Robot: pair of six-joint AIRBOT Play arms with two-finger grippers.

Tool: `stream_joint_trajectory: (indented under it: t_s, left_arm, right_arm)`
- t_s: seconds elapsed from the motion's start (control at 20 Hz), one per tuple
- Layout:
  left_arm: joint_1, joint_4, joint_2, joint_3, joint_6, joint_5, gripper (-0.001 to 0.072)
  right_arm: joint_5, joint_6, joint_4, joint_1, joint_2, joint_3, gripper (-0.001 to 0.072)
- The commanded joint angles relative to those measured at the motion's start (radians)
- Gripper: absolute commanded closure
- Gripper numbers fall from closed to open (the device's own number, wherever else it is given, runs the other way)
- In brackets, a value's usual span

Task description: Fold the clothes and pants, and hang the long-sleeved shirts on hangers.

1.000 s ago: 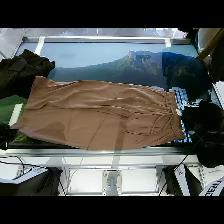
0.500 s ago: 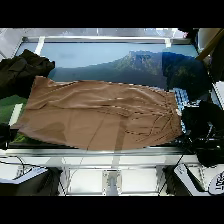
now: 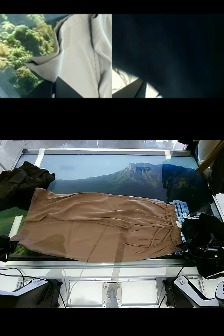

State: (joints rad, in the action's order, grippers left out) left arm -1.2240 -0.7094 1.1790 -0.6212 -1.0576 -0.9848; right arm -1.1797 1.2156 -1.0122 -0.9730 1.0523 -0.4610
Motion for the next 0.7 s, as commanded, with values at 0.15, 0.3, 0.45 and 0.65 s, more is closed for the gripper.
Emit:
stream_joint_trajectory:
  t_s: [0.15,0.3,0.45,0.65]
  left_arm:
    - [0.000,0.000,0.000,-0.001,0.000,0.000,0.0697]
    - [0.000,-0.002,-0.001,-0.005,0.000,0.000,0.0698]
    - [0.000,-0.114,-0.016,-0.074,-0.001,-0.068,0.0699]
    - [0.000,-0.308,-0.069,-0.222,-0.066,-0.185,0.0699]
  right_arm:
    - [0.058,0.002,0.034,-0.001,0.064,-0.001,0.0287]
    - [0.013,-0.068,0.071,-0.001,0.054,-0.006,0.0673]
    - [-0.119,-0.089,0.011,-0.005,0.006,-0.071,0.0678]
    - [-0.321,-0.093,-0.184,-0.006,-0.136,-0.219,0.0679]
